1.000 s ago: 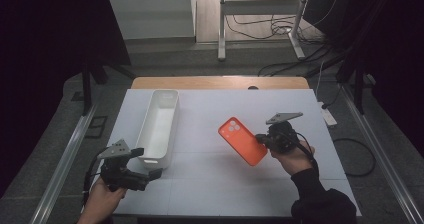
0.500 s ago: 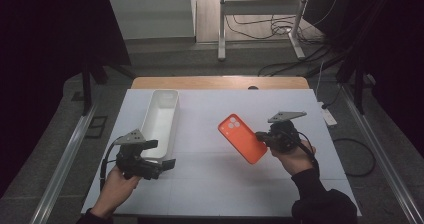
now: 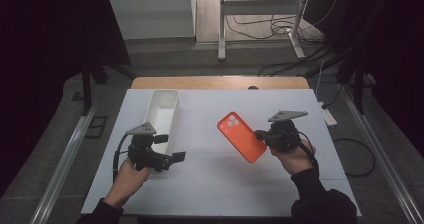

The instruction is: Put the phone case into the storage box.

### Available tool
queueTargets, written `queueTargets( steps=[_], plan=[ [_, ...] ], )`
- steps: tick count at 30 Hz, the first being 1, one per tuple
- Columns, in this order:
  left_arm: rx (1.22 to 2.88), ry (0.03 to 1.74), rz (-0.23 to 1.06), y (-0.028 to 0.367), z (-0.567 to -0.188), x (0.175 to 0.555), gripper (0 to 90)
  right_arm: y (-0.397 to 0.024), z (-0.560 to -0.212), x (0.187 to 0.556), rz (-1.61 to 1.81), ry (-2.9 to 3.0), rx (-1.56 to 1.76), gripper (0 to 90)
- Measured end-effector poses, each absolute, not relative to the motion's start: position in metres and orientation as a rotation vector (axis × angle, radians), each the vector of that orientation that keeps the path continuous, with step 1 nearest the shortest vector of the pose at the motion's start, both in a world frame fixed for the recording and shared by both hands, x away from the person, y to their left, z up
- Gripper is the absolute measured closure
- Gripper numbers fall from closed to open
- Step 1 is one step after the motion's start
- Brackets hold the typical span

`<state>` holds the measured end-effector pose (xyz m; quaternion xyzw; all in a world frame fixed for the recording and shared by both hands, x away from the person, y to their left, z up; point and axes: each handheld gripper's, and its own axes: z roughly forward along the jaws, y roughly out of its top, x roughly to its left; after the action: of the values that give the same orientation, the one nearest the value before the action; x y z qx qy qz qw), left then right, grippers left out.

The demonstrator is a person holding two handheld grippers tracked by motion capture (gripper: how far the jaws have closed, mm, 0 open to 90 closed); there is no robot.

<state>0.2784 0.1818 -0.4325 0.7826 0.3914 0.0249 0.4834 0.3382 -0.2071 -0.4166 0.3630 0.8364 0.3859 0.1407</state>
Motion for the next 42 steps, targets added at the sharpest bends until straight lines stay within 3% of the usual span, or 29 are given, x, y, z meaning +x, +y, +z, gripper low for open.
queueTargets(
  steps=[42],
  plan=[
    [1.860, 0.961, -0.113, 0.132, -0.441, 0.317, 0.0, -0.185, -0.414, 0.329, 1.185, 2.388, 0.999, 89.2]
  ],
)
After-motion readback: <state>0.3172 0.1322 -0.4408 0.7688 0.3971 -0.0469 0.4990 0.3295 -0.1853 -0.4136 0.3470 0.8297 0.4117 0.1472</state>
